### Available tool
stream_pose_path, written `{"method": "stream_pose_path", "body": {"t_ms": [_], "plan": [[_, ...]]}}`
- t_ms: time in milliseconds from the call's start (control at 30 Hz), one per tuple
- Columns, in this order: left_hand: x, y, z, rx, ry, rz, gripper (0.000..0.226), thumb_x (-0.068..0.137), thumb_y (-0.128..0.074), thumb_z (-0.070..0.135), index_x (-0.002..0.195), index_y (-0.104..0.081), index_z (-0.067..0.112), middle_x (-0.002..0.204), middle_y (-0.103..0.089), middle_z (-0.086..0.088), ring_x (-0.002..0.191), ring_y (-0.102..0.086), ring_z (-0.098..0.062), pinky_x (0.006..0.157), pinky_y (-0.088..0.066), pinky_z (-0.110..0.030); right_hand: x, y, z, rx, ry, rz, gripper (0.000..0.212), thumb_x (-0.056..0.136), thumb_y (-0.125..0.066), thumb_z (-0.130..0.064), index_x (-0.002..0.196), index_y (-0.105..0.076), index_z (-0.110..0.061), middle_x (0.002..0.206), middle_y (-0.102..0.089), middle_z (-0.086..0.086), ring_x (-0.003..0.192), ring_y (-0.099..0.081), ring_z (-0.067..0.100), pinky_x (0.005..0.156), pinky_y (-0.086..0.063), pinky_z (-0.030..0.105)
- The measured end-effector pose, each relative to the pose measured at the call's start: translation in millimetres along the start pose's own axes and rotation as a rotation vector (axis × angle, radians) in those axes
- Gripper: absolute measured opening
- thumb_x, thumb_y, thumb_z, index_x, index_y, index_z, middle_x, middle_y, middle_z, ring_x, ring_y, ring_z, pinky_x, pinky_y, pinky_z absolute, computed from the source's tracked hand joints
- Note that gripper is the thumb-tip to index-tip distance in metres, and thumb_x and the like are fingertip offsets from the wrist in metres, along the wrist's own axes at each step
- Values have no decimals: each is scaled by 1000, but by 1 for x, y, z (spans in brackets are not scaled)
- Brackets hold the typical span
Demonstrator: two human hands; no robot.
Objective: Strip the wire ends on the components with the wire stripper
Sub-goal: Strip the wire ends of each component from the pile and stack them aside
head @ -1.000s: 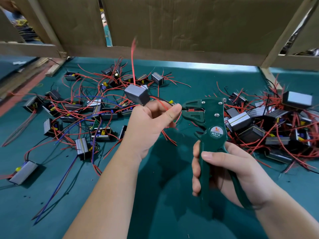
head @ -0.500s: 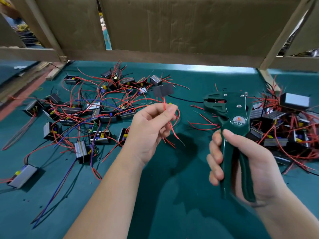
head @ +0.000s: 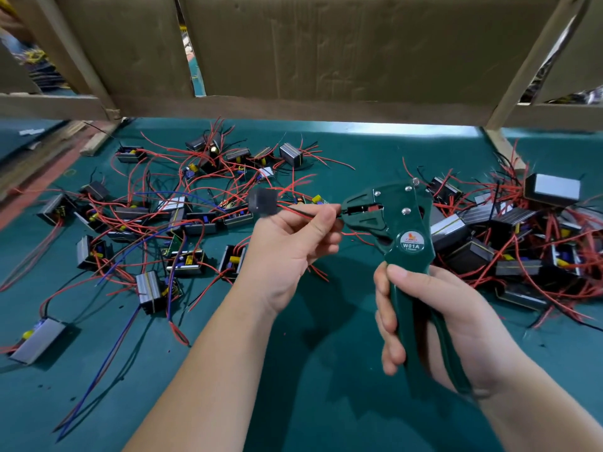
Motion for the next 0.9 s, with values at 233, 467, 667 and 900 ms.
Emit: {"method": "stream_pose_path", "body": {"t_ms": [233, 467, 667, 900], "plan": [[1, 7, 12, -19, -85, 42, 15, 71, -63, 18, 66, -77, 14, 62, -67, 1, 51, -59, -4, 51, -49, -14, -4, 7, -14, 36, 10, -17, 46, 46, -88, -37, 73, -63, -10, 59, -48, 12, 38, -47, 24, 42, -47, 33], [1, 17, 22, -144, -85, 70, 14, 69, -64, 16, 69, -77, 12, 65, -68, -1, 53, -61, -5, 52, -51, -14, -5, 21, -27, 125, 75, 39, 43, 46, -83, -34, 78, -65, -12, 65, -52, 11, 47, -53, 26, 45, -50, 36], [-2, 7, 20, -170, -65, 3, 16, 65, -66, 13, 74, -79, 16, 70, -72, 1, 60, -64, -4, 57, -52, -14, -1, 2, -5, 133, -25, -79, 60, 44, -89, -28, 94, -67, -2, 80, -59, 26, 65, -62, 39, 64, -54, 53], [-2, 9, 26, -161, -126, 30, 14, 65, -66, 14, 72, -78, 17, 71, -72, 1, 64, -67, -6, 60, -53, -14, -3, -9, -1, 119, -66, -171, 58, 53, -85, -26, 101, -66, 2, 83, -59, 29, 69, -61, 42, 68, -51, 57]]}}
Point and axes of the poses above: each hand's wrist, its own x-axis towards the middle knuckle, its own y-axis out of the back of the hand, z = x × y, the point moved 9 cm from there along x, towards the middle knuckle
